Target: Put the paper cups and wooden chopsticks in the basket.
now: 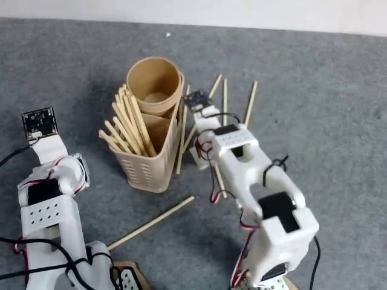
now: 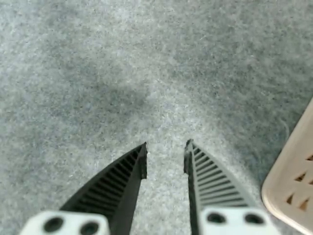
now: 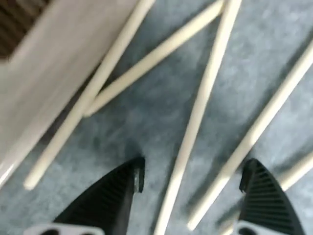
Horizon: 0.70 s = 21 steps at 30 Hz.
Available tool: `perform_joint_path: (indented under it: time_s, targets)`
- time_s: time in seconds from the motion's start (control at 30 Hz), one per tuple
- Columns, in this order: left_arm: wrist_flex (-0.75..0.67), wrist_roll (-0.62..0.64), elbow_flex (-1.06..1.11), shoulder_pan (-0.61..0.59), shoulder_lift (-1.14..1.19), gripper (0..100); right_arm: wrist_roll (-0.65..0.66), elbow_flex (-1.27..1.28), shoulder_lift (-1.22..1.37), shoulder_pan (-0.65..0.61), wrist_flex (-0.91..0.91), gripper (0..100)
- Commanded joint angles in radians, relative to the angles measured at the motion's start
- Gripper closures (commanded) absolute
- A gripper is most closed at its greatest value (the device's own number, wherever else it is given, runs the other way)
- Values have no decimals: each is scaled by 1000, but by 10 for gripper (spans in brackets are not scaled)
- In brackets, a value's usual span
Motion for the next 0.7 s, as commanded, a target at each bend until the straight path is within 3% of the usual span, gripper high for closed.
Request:
perform_joint_path:
  time_s: [0.0,0.13,0.17,0.47,0.67]
  targets:
    - [-9,5,-5,13,-8,841,9,-130,113,71,30,735]
    - [-9,5,-5,13,-8,841,9,-243,153,82,151,978]
    - [-9,5,-5,13,-8,841,9,-259,154,82,171,998]
    - [-9,5,-5,10,-8,841,-160,-289,127,120,251,994]
    - [-11,5,-5,10,-8,841,-269,-229,-213,136,165,994]
